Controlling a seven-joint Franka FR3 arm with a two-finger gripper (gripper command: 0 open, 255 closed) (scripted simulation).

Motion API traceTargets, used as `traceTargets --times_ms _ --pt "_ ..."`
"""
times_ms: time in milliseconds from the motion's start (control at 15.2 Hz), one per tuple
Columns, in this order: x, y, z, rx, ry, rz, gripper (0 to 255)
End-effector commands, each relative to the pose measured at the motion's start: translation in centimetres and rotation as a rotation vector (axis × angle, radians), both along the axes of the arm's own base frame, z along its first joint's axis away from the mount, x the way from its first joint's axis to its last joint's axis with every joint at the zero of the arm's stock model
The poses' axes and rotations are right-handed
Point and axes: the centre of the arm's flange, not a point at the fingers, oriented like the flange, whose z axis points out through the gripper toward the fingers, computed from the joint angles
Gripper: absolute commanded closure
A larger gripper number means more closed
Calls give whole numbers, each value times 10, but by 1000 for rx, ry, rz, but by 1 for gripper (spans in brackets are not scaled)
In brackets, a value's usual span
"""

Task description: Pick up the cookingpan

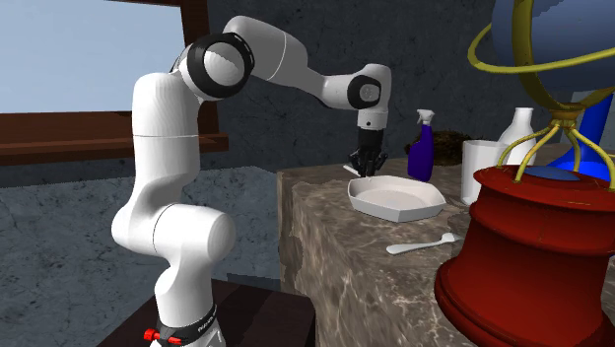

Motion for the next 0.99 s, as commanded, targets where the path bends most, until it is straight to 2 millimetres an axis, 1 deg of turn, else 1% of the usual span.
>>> traceTargets --times_ms 0,924 --pt "1 0 5 0 0 0 255" --pt "1 0 79 0 0 0 255"
